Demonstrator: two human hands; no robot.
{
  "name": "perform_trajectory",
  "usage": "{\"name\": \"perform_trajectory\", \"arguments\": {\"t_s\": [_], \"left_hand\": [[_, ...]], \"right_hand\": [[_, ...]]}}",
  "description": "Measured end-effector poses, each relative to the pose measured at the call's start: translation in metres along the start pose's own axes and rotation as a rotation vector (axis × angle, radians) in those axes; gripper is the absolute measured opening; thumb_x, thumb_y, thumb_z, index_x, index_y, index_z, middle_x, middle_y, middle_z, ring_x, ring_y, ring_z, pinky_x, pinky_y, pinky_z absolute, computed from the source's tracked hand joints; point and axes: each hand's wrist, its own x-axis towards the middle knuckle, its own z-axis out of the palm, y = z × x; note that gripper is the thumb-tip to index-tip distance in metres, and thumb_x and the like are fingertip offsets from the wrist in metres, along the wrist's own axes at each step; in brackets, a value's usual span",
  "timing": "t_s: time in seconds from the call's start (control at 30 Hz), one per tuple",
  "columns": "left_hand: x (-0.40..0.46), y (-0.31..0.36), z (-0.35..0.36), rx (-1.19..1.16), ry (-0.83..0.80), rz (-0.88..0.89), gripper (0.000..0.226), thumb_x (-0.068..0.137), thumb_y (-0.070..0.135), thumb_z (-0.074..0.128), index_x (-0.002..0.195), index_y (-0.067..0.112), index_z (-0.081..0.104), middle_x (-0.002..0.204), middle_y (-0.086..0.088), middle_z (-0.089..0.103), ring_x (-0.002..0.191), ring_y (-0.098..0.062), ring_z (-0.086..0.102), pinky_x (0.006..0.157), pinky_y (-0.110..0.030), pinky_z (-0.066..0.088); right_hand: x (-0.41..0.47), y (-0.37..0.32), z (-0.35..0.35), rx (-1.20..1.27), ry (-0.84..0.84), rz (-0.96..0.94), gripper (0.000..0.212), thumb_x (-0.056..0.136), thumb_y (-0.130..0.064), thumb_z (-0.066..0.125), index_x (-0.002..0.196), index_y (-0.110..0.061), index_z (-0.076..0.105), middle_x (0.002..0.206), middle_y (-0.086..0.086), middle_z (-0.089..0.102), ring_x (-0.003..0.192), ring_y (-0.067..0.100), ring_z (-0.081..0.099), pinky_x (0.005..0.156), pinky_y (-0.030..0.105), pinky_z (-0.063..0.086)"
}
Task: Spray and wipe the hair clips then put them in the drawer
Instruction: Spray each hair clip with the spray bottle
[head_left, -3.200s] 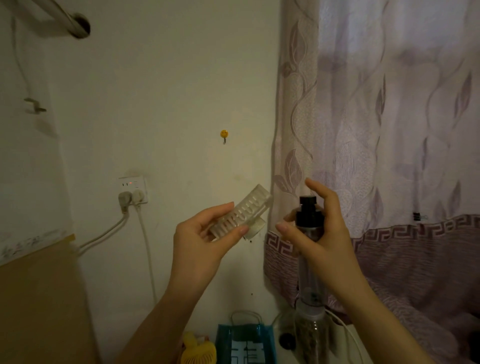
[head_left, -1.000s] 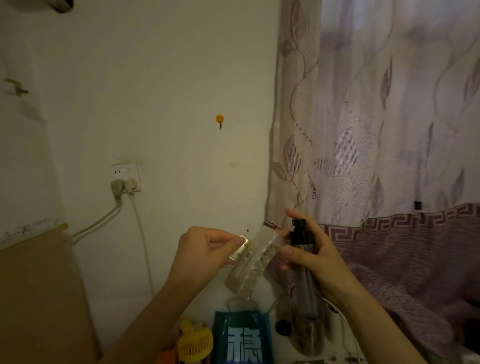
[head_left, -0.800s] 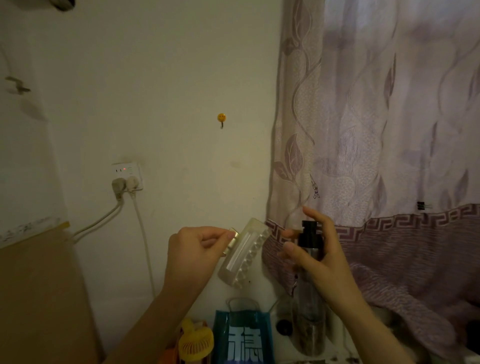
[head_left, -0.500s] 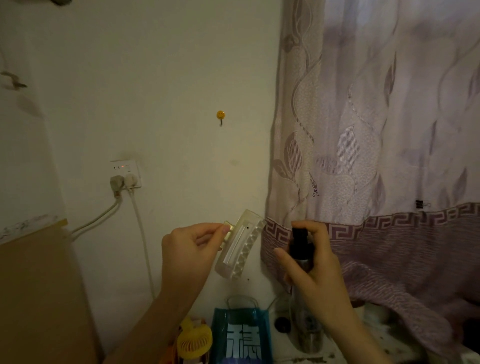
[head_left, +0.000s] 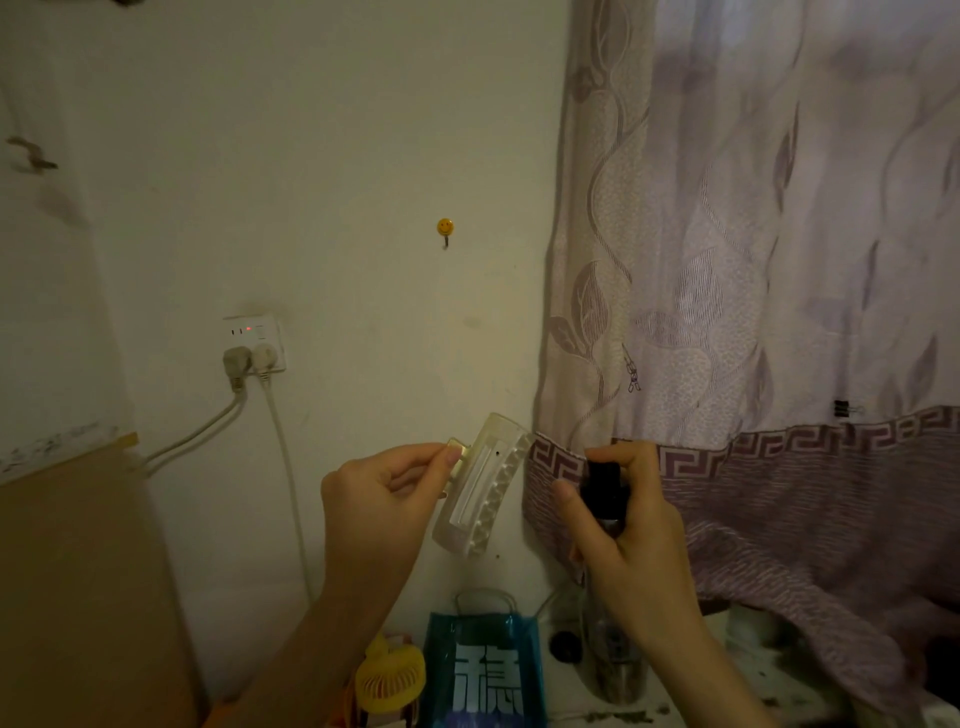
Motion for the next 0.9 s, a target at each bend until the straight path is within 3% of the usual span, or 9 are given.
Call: {"name": "perform_trajectory", "arguments": {"t_s": [0.2,0.37,0.5,0.7,0.8,0.9], "left_hand": [[0.0,0.0,0.001,-0.008,0.003,0.028,0.017,0.078,0.014,0.073,0.094,0.022,0.072,0.075,0.018,0.072,0.065,-0.001,0.07,0.062,-0.013,0.055],[0.0,-0.001,0.003,0.003,0.011,0.037,0.018,0.078,0.013,0.074,0.095,0.021,0.072,0.078,0.023,0.071,0.065,0.001,0.069,0.063,-0.011,0.054],[0.001,-0.002,0.003,-0.011,0.013,0.038,0.017,0.078,0.013,0.074,0.095,0.014,0.075,0.076,0.02,0.071,0.066,-0.001,0.07,0.063,-0.013,0.055],[-0.001,0.001,0.002,-0.025,0.013,0.036,0.017,0.078,0.014,0.073,0.094,0.019,0.073,0.074,0.017,0.072,0.065,-0.001,0.07,0.063,-0.012,0.054],[-0.002,0.003,0.003,0.003,0.021,0.046,0.018,0.077,0.013,0.074,0.095,0.016,0.074,0.073,0.02,0.071,0.065,0.001,0.069,0.063,-0.011,0.054],[-0.006,0.005,0.005,0.005,0.035,0.044,0.018,0.077,0.011,0.074,0.094,0.016,0.074,0.069,0.028,0.068,0.066,0.004,0.068,0.061,-0.006,0.05]], "right_hand": [[0.0,-0.001,0.001,0.049,-0.022,0.016,0.021,0.081,-0.032,0.06,0.094,-0.029,0.044,0.07,0.003,0.06,0.048,0.009,0.058,0.044,0.014,0.044],[-0.001,-0.004,0.001,0.217,-0.125,0.097,0.03,0.075,-0.04,0.065,0.1,-0.043,0.048,0.077,-0.003,0.057,0.054,0.012,0.058,0.049,0.02,0.049],[-0.001,-0.003,0.001,0.245,-0.098,0.089,0.03,0.077,-0.036,0.064,0.101,-0.031,0.047,0.076,0.01,0.058,0.05,0.016,0.058,0.047,0.024,0.049],[-0.004,0.001,0.002,0.28,-0.073,0.1,0.028,0.077,-0.033,0.064,0.098,-0.025,0.047,0.074,0.008,0.057,0.05,0.016,0.057,0.047,0.023,0.048],[-0.006,0.001,0.004,0.315,-0.087,0.129,0.038,0.072,-0.034,0.069,0.104,-0.034,0.048,0.072,0.001,0.059,0.053,0.013,0.059,0.05,0.022,0.05],[-0.009,0.001,0.011,0.373,-0.106,0.186,0.068,0.064,-0.029,0.077,0.12,-0.042,0.042,0.08,-0.001,0.065,0.064,0.016,0.065,0.054,0.028,0.055]]}}
